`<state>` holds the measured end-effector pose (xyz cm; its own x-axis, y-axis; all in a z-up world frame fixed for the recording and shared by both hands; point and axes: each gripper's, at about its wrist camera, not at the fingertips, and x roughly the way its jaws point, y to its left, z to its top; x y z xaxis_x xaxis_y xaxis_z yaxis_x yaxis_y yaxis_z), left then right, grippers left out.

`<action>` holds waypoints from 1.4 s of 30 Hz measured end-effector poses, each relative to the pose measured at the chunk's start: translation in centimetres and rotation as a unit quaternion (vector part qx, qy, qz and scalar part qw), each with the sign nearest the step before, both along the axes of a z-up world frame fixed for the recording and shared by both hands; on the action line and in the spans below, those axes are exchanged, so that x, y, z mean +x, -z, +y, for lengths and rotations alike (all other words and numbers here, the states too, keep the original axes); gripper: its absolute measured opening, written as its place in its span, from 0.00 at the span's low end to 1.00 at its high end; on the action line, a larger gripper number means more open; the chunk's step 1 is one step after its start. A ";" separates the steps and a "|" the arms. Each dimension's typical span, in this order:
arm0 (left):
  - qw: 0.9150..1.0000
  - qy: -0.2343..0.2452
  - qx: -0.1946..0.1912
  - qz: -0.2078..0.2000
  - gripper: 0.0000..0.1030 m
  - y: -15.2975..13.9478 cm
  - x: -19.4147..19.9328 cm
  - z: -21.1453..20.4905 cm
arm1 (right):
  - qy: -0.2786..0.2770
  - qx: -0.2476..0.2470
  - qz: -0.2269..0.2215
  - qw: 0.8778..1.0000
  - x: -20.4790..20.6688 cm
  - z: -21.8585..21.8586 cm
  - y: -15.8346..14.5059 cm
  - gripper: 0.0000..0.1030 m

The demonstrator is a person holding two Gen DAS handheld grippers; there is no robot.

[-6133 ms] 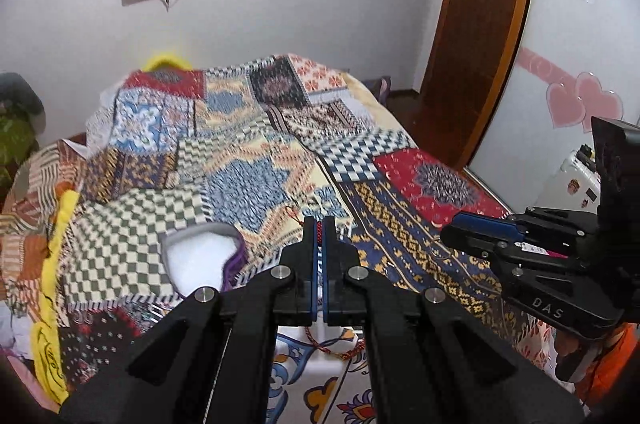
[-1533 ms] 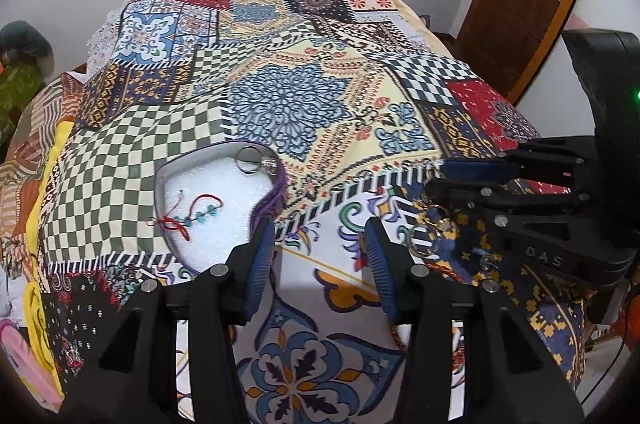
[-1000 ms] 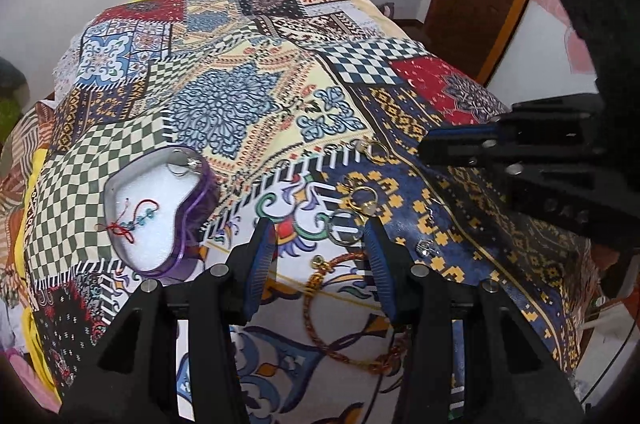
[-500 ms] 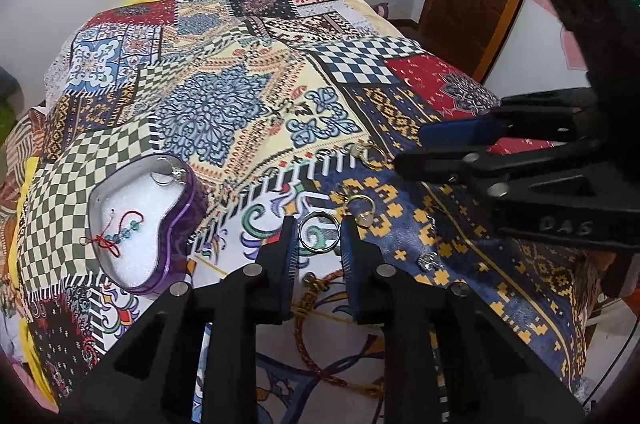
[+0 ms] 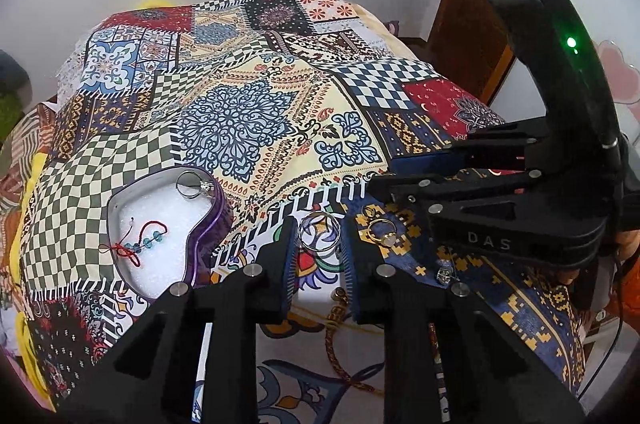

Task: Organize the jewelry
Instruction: 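Grasp the gold ring with the right tool while the left tool grasps a silver ring, then carry both rings to the heart box and open both tools over the foam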

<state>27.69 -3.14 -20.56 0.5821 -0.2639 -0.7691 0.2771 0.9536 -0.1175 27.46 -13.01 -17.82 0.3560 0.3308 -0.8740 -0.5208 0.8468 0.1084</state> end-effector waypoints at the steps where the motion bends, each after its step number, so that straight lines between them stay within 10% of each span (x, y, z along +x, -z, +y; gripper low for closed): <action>1: 1.000 -0.001 -0.001 0.000 0.20 0.0 0.0 0.1 | 0.000 -0.003 -0.003 1.000 -0.1 0.0 -0.1 0.21; 42: 0.992 -0.093 -0.006 -0.088 0.20 -7.8 -3.6 9.2 | -0.028 0.074 -0.103 0.991 -4.3 7.6 -10.8 0.21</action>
<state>24.04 6.09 -12.74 0.7465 -0.1484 -0.6486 0.1143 0.9889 -0.0947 23.20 -5.42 -7.02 0.4992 0.4749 -0.7247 -0.5910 0.7983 0.1161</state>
